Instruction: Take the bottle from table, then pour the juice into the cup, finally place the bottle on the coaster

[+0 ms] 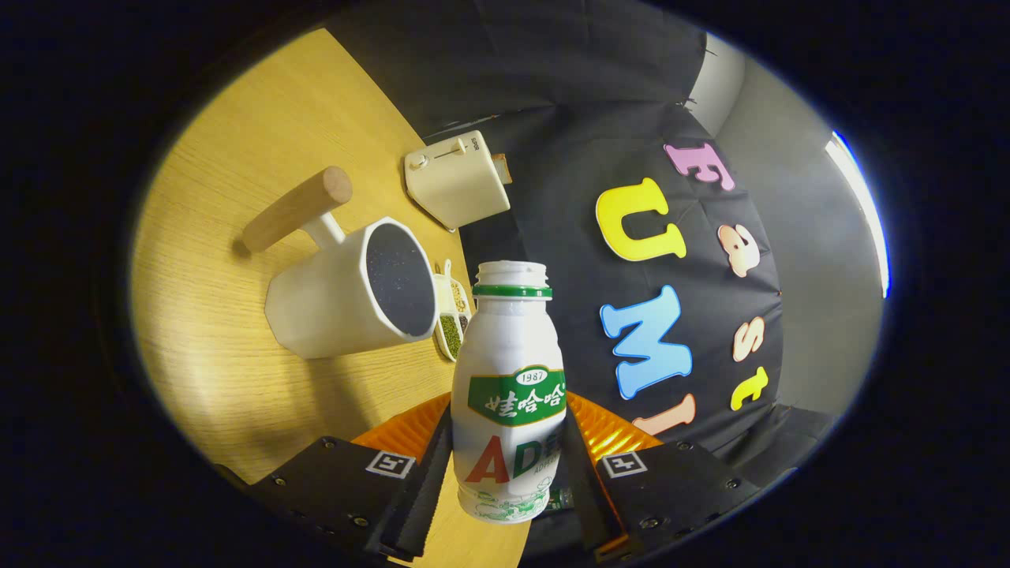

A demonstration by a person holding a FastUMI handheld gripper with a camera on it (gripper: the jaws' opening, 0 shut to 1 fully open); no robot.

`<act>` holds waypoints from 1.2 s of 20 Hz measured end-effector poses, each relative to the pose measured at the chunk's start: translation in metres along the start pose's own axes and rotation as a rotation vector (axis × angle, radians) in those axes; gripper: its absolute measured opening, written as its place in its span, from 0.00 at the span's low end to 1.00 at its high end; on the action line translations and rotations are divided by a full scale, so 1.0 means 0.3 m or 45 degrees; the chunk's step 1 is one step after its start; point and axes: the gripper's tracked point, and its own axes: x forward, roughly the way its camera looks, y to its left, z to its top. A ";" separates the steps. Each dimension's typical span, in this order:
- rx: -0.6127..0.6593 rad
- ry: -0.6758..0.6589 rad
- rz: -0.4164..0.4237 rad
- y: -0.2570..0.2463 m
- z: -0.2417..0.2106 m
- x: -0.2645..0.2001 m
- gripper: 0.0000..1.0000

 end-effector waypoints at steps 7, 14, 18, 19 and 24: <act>0.190 0.002 -0.001 -0.007 -0.032 0.019 0.71; 0.474 0.002 -0.002 0.010 -0.060 0.049 0.71; 0.696 -0.011 -0.009 -0.010 -0.079 0.060 0.71; 0.751 -0.018 -0.007 -0.009 -0.080 0.067 0.71; 0.991 -0.051 -0.035 -0.027 -0.107 0.097 0.71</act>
